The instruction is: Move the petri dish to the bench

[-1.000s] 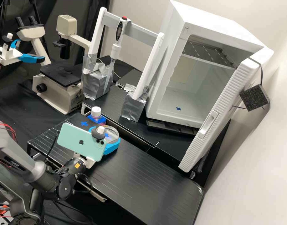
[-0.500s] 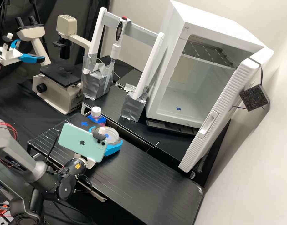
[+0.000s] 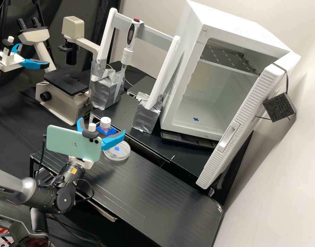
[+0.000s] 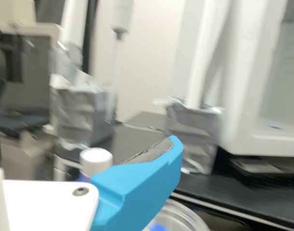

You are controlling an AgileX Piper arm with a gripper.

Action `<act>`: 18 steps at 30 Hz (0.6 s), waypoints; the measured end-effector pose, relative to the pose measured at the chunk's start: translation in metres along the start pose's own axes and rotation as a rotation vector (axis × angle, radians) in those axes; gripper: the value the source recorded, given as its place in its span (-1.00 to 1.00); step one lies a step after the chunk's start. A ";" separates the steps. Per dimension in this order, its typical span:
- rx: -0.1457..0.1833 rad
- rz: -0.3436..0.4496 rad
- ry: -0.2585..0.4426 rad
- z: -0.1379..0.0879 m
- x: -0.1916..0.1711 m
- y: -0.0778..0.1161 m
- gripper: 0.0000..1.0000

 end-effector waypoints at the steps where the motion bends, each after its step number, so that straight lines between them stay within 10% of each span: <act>1: 0.015 0.004 0.018 -0.002 0.001 0.000 1.00; 8: 0.161 0.133 0.055 -0.012 0.013 -0.001 1.00; 18: 0.117 0.181 -0.094 -0.005 0.029 -0.019 1.00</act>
